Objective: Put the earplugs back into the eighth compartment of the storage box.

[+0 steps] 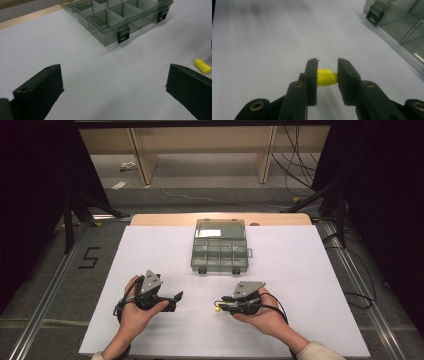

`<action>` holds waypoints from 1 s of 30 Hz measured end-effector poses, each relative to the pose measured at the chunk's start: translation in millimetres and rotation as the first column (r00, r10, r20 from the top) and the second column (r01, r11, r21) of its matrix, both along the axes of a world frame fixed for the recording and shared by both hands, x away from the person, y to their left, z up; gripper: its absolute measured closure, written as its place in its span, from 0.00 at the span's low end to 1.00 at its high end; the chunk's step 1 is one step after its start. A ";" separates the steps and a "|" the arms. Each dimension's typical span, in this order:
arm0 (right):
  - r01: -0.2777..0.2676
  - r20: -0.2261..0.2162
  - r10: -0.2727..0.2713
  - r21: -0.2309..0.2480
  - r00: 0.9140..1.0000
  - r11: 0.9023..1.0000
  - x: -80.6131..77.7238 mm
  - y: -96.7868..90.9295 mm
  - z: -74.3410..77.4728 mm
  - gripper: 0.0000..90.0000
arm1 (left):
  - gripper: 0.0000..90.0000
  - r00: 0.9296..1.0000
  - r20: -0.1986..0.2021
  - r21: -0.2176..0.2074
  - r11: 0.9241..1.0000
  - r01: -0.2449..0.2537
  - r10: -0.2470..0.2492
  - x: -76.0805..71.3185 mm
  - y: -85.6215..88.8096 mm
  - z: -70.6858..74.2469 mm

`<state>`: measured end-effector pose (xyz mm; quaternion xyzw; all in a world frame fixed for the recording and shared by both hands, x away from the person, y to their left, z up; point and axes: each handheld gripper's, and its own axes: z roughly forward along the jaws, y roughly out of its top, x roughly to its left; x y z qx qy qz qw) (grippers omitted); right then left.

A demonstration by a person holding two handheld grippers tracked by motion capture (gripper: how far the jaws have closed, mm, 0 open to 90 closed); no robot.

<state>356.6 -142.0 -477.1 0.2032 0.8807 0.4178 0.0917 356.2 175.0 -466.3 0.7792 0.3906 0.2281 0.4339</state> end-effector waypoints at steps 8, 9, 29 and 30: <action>0.010 0.006 -0.010 0.016 1.000 1.000 2.0 -2.6 5.8 0.80 | 0.00 1.000 0.000 0.000 1.000 0.000 0.000 -0.1 -0.2 0.1; 0.011 0.008 -0.011 0.018 1.000 1.000 2.1 -2.7 6.1 0.80 | 0.00 1.000 0.000 -0.001 1.000 -0.001 0.001 -0.1 -0.1 0.2; 0.062 0.033 -0.064 0.053 0.997 0.997 12.4 -12.6 21.7 0.81 | 0.01 1.000 0.005 -0.008 1.000 -0.003 0.003 0.0 0.0 0.4; 0.066 0.035 -0.068 0.056 0.997 0.996 13.1 -13.1 22.3 0.81 | 0.01 1.000 0.004 -0.008 1.000 -0.002 0.002 0.2 0.1 0.3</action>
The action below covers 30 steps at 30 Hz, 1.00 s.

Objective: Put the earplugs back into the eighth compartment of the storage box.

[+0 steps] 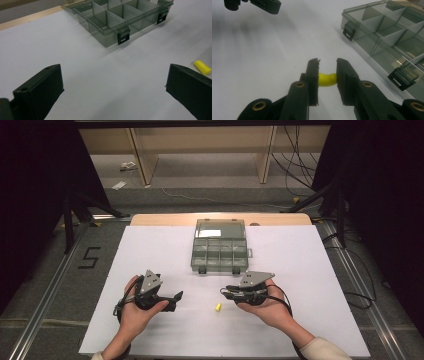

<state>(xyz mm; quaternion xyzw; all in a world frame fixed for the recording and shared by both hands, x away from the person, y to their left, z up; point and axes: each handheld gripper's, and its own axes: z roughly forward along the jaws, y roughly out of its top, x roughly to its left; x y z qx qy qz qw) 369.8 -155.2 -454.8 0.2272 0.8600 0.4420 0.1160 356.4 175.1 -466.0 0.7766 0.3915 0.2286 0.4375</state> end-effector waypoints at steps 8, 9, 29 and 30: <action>0.020 0.011 -0.020 0.015 1.000 1.000 6.4 -3.4 5.3 0.82 | 0.01 1.000 0.002 -0.001 1.000 -0.001 0.001 0.0 0.1 0.4; 0.022 0.011 -0.022 0.017 1.000 1.000 7.1 -3.9 5.9 0.82 | 0.01 1.000 0.002 0.000 1.000 -0.001 0.001 0.0 0.2 0.3; 0.070 0.031 -0.071 0.035 0.997 0.997 22.8 -13.0 15.3 0.83 | 0.01 1.000 0.004 0.001 1.000 0.000 0.000 0.1 0.0 0.6; 0.073 0.033 -0.074 0.037 0.997 0.997 23.9 -13.0 15.8 0.83 | 0.01 1.000 0.004 0.000 1.000 0.000 0.000 0.1 -0.1 0.6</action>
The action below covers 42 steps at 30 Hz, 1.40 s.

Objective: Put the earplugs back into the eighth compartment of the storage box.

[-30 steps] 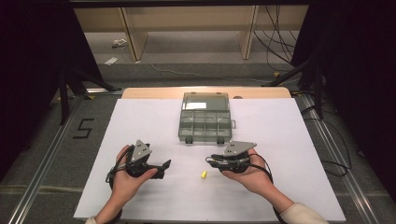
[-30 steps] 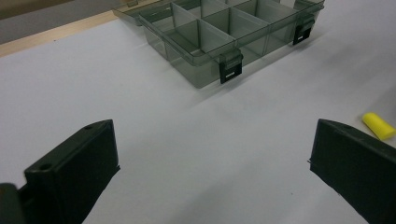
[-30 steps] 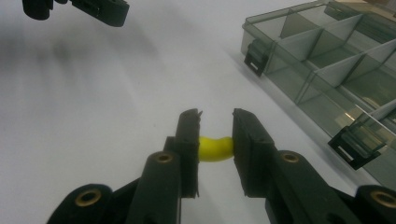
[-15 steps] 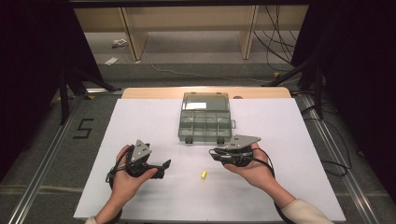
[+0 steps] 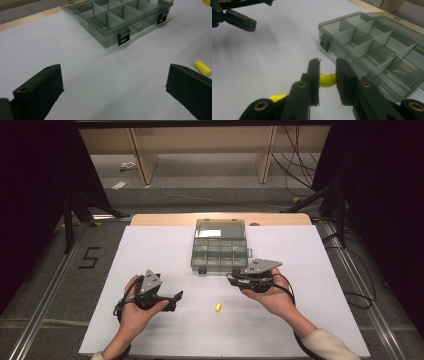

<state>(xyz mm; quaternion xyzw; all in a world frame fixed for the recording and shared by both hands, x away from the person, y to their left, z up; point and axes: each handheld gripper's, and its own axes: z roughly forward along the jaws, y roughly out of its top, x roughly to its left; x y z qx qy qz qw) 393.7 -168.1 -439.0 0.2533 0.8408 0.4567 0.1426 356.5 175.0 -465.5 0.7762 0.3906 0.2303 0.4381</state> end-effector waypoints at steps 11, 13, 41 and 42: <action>0.034 0.022 -0.034 0.019 0.999 0.999 15.7 -2.9 8.7 0.84 | 0.01 1.000 0.000 -0.001 1.000 -0.001 0.001 -0.2 0.1 0.4; 0.041 0.025 -0.041 0.023 0.999 0.999 18.3 -3.5 10.5 0.84 | 0.01 1.000 0.002 0.000 1.000 -0.001 0.001 0.0 0.1 0.4; 0.134 0.041 -0.135 0.027 0.990 0.991 58.3 -9.4 11.9 0.84 | 0.01 1.000 0.005 -0.006 1.000 -0.005 0.005 -0.3 0.4 0.7; 0.139 0.038 -0.140 0.024 0.989 0.990 59.6 -10.0 11.1 0.84 | 0.01 1.000 0.005 -0.006 1.000 -0.005 0.005 -0.3 0.3 0.6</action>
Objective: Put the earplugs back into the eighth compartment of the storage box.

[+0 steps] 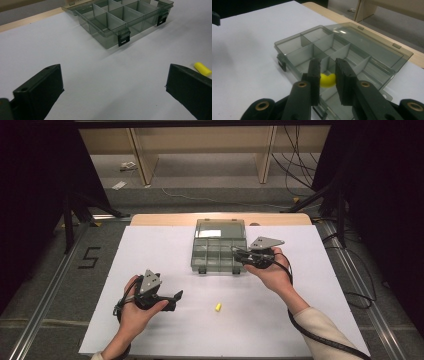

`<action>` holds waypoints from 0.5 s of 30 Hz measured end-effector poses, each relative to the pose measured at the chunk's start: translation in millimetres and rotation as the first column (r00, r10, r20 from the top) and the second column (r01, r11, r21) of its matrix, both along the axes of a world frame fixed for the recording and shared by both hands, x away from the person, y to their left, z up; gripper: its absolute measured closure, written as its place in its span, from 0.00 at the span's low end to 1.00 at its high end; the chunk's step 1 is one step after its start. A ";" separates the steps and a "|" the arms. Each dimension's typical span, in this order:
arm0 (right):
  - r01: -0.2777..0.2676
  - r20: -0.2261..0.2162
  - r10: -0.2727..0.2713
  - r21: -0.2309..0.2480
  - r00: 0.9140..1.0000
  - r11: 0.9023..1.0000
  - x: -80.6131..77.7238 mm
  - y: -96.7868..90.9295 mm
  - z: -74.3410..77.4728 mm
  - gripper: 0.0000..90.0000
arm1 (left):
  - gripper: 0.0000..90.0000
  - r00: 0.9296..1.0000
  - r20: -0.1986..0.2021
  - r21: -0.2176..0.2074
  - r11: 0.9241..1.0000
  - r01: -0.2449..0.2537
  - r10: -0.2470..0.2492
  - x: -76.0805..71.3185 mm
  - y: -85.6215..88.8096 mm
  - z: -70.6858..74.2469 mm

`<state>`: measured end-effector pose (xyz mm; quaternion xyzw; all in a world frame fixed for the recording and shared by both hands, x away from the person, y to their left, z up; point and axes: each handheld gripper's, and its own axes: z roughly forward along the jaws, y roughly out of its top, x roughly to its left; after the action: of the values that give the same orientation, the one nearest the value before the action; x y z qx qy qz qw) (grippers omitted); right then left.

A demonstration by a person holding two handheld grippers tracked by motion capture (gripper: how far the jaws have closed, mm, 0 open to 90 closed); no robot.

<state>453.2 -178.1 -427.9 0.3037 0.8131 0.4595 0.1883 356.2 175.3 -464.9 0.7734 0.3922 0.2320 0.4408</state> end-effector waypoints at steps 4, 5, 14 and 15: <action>0.015 -0.003 -0.015 -0.002 1.000 1.000 5.0 -1.7 -2.5 0.84 | 0.01 1.000 0.000 -0.001 1.000 0.001 -0.001 0.0 0.0 0.2; 0.019 -0.005 -0.019 -0.003 1.000 1.000 6.0 -1.9 -3.2 0.84 | 0.01 1.000 0.001 0.001 1.000 0.000 0.000 0.0 0.0 0.1; 0.036 -0.012 -0.037 -0.020 0.999 0.999 13.6 -1.5 -10.3 0.84 | 0.01 1.000 0.000 -0.002 1.000 0.002 -0.002 0.0 -0.2 0.1; 0.038 -0.013 -0.038 -0.022 0.999 0.999 14.2 -1.3 -11.0 0.84 | 0.01 1.000 0.000 -0.002 1.000 0.003 -0.003 0.1 -0.3 0.0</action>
<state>467.4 -179.4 -438.9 0.3200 0.8133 0.4452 0.1948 356.3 175.1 -464.9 0.7735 0.3914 0.2310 0.4417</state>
